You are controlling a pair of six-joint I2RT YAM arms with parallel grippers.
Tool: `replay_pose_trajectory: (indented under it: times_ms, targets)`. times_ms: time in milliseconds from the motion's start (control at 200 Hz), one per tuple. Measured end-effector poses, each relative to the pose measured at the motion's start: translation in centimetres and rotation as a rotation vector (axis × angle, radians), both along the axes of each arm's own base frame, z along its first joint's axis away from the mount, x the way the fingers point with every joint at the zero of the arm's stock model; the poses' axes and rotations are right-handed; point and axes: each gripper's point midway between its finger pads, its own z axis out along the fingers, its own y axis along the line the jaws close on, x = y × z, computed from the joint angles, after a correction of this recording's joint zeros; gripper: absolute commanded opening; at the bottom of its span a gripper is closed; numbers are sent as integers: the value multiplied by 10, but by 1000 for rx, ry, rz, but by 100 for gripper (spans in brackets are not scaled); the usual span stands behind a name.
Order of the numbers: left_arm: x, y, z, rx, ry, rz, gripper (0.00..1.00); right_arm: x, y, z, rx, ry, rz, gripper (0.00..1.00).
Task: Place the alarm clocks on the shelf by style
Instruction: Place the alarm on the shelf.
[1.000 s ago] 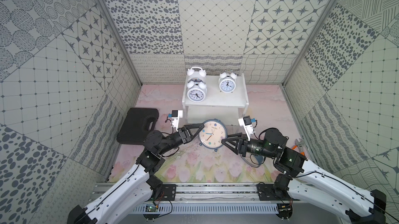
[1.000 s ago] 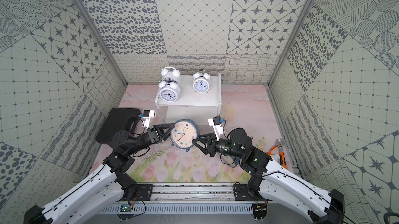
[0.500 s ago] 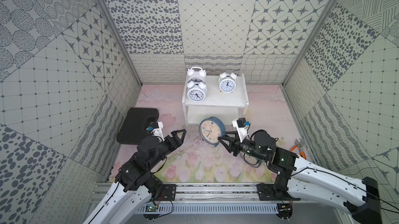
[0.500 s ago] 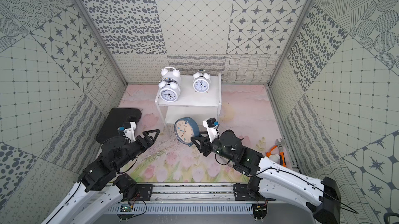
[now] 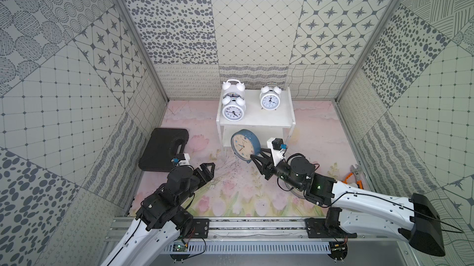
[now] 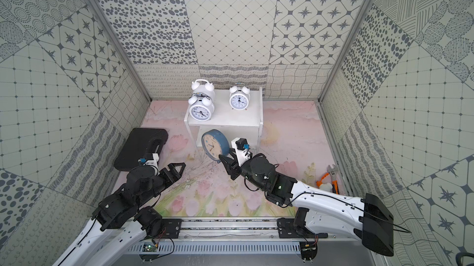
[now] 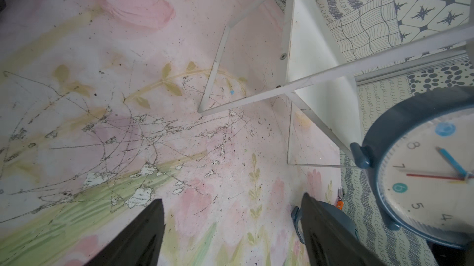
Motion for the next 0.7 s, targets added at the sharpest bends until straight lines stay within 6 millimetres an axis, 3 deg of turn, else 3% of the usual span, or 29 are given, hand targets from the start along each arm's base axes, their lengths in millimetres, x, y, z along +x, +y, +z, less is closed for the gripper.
replay_pose_trajectory:
  times_ms: [425,695]
  targets:
    - [-3,2,-14,23,31,-3,85,33,28,-10,-49,-99,-108,18]
    - [-4,1,-19,28,41,-10,84,44,41,-14,-63,-120,-136,20]
